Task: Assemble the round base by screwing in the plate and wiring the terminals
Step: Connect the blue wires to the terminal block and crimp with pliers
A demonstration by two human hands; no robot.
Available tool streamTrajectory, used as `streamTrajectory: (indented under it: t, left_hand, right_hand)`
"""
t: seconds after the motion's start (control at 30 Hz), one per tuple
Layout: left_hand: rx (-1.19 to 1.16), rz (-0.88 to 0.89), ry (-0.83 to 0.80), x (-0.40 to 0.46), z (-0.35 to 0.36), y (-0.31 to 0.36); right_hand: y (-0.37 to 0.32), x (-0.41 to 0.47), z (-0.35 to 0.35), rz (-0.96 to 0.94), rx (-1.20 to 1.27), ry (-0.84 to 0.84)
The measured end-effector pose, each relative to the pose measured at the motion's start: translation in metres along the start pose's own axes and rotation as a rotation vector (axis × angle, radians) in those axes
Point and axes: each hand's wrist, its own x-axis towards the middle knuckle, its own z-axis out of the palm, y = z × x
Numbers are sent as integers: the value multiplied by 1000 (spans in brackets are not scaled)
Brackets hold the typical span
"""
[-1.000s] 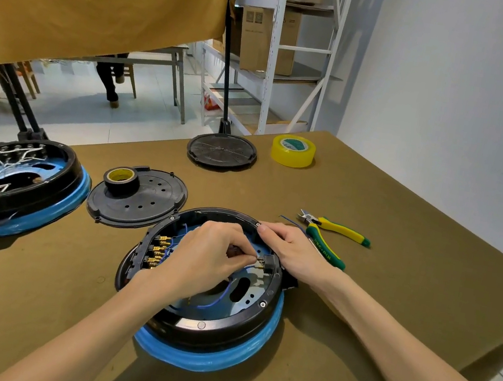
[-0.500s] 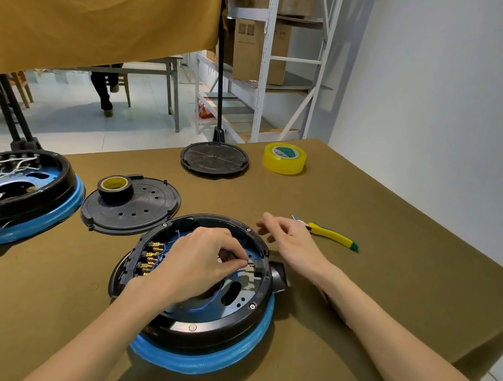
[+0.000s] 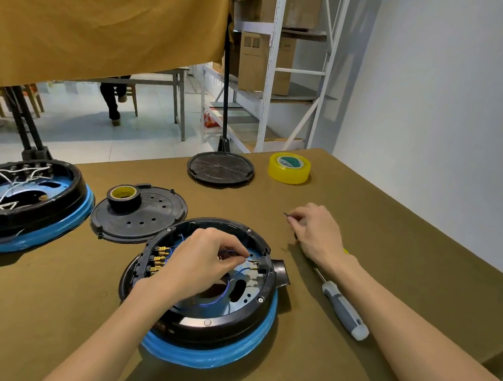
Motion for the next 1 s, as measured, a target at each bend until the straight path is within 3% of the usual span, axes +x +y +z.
streamTrajectory:
  t: [0.13,0.4,0.57,0.63,0.73,0.9,1.0]
  left_hand:
    - [5,-16,1,0,1,0]
    - [-7,-25,-52,-1,1,2]
    - [-114,25,240,-6,-16,5]
    - [-132,137,306,-9,-26,11]
    - [-128,334,225,-18,-36,21]
    - [-178,348,156,-26,-32,27]
    - [-67,398,144,-28,-28,28]
  right_hand:
    - [-7,2,-16,-10,135,123]
    - [-45,-9,-26,124,664,-61]
    - [-68,-27,-35,154,864,-308]
    - [-75,-31,-36,159,921,-371]
    - [-81,-33,-40,200,1009,-428]
    - [-84,-41,-40,214,1071,-472]
    - [-85,-45,-40,278,1106,-493]
